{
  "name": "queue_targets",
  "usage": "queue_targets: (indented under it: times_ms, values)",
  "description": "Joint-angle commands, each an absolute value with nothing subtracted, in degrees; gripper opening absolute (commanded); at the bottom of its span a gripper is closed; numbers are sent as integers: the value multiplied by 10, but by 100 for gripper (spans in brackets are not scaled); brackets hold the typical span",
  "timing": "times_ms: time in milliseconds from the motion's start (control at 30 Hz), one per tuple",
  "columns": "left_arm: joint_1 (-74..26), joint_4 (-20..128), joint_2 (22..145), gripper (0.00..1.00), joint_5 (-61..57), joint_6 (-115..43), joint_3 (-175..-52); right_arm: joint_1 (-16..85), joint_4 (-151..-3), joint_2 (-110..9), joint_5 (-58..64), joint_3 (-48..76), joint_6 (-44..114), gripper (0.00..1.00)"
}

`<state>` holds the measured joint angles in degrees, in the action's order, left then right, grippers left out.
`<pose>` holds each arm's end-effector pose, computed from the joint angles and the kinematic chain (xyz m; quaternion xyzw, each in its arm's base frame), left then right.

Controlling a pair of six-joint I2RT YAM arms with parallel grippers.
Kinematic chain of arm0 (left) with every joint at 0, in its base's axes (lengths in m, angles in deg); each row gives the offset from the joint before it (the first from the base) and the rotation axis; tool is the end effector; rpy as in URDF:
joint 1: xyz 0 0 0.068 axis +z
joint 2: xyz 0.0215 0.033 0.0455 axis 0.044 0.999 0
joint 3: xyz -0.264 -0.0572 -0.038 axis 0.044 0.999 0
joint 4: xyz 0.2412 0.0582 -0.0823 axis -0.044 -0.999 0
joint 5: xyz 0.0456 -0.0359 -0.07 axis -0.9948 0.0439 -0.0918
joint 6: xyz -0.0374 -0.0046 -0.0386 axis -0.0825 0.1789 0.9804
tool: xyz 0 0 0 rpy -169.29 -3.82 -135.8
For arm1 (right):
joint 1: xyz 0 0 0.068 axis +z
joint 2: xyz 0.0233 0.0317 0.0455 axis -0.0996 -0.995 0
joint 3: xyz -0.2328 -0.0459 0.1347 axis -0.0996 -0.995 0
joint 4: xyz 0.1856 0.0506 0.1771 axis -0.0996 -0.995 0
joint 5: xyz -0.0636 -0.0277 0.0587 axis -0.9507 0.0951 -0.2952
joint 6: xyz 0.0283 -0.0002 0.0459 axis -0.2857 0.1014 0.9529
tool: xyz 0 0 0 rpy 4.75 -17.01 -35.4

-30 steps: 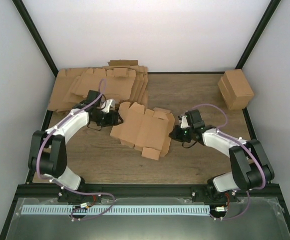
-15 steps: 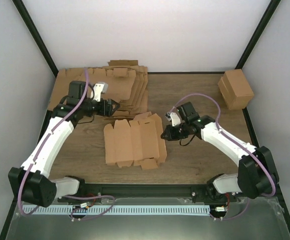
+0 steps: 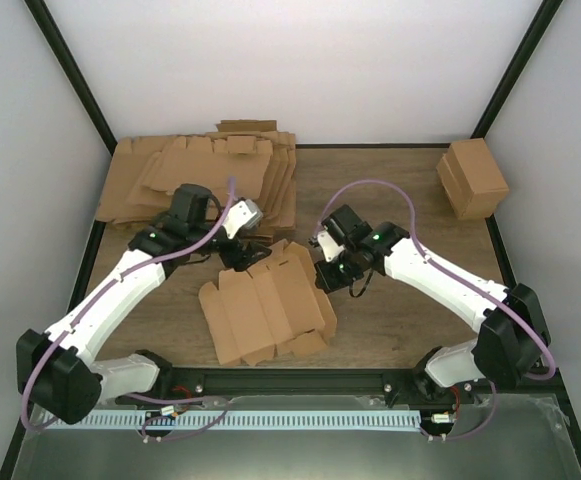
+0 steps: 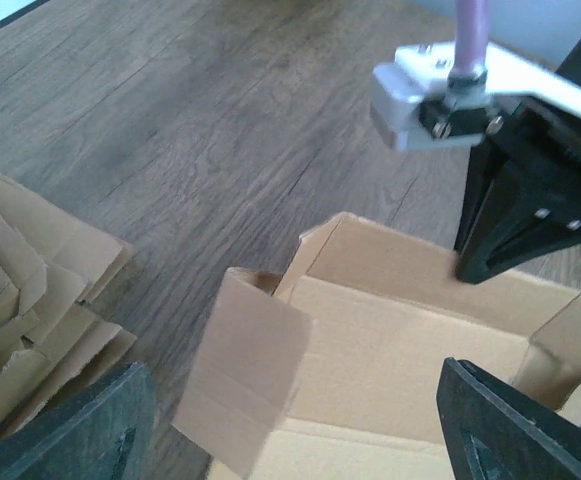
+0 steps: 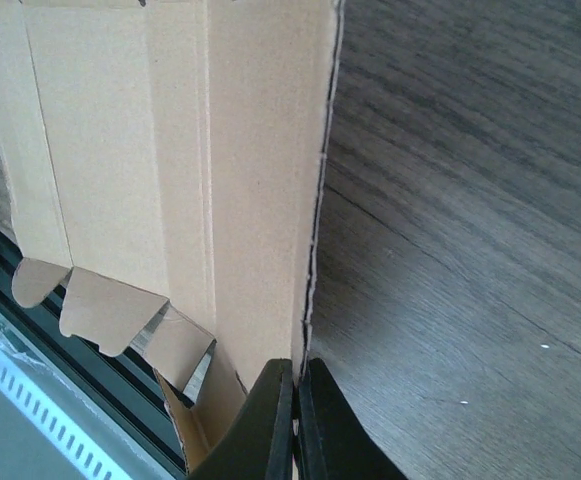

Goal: Fold the paper box

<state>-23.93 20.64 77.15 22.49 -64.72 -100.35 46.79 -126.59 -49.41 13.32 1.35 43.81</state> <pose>0.2198 -0.1307 0.3099 0.4326 0.7672 -0.2866 0.3769 0.1948 0.1840 0.2586 -0.2438 0.9387 0.2226 0.0994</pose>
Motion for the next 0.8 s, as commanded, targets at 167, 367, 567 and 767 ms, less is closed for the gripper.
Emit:
queue_targets:
  times_ms: [167, 367, 567, 767]
  values:
    - [-329, 241, 841, 79, 124, -738, -1005, 471, -1304, -503, 112, 68, 408, 1]
    - [-341, 301, 855, 79, 92, -739, -996, 471, -1289, -502, 132, 68, 401, 1]
    - [-342, 294, 887, 74, 64, -735, -1023, 471, -1281, -503, 138, 67, 398, 1]
    - [-342, 294, 906, 66, 123, -760, -1039, 471, -1271, -503, 148, 67, 393, 1]
